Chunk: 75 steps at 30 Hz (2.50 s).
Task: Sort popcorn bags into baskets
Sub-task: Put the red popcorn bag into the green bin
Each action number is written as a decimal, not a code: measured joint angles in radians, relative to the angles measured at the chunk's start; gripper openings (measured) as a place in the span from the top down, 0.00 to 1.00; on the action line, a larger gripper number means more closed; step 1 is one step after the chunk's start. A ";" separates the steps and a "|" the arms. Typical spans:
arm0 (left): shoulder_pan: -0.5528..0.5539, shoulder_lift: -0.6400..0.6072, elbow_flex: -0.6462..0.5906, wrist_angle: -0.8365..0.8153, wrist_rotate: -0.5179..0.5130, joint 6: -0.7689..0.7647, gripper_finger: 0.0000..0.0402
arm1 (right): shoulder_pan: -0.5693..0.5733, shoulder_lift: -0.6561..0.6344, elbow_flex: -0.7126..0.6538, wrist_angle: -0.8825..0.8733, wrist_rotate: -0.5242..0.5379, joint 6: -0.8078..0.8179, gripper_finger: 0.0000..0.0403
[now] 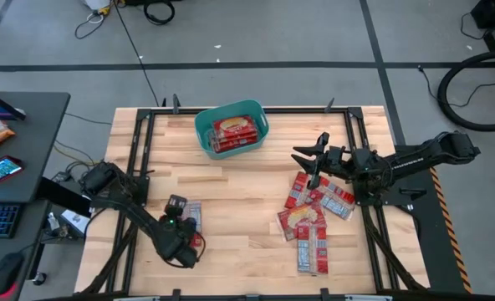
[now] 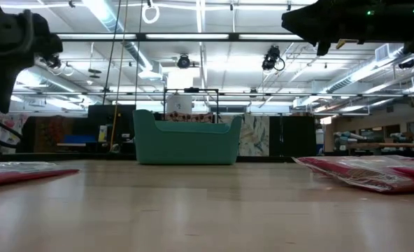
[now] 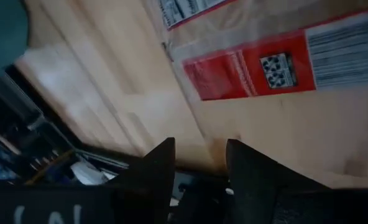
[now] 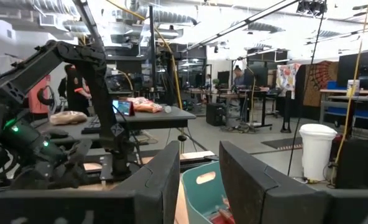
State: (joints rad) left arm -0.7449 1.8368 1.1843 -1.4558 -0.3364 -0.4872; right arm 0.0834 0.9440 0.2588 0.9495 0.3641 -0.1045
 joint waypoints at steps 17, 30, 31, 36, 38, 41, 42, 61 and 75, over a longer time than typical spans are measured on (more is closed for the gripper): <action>-0.133 -0.049 -0.149 0.104 -0.054 -0.018 0.63 | 0.000 0.000 0.000 -0.001 0.000 -0.007 0.71; -0.143 -0.432 -0.275 0.241 -0.136 -0.173 0.68 | 0.000 0.002 0.000 -0.004 0.000 -0.010 0.71; -0.146 -0.435 -0.291 0.256 -0.123 -0.131 0.68 | 0.000 0.002 0.000 -0.005 0.000 -0.010 0.71; -0.173 -0.403 -0.353 0.366 -0.091 0.069 0.68 | 0.000 0.002 0.000 -0.012 0.000 -0.010 0.71; -0.181 -0.390 -0.359 0.391 -0.091 0.131 0.68 | 0.000 0.002 0.000 -0.024 0.000 -0.002 0.71; -0.185 -0.373 -0.359 0.391 -0.092 0.163 0.68 | 0.000 0.003 0.000 -0.029 0.000 0.010 0.71; -0.185 -0.370 -0.359 0.391 -0.092 0.163 0.68 | 0.000 0.003 0.000 -0.031 0.000 0.016 0.71; -0.187 -0.370 -0.359 0.379 -0.085 0.237 0.67 | 0.000 0.003 0.000 -0.062 0.000 0.057 0.71; -0.191 -0.370 -0.380 0.408 -0.079 0.177 0.47 | 0.000 0.003 0.000 -0.063 0.000 0.058 0.71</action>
State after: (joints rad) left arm -0.9360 1.4670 0.8047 -1.0479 -0.4156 -0.3103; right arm 0.0834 0.9466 0.2588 0.8869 0.3645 -0.0461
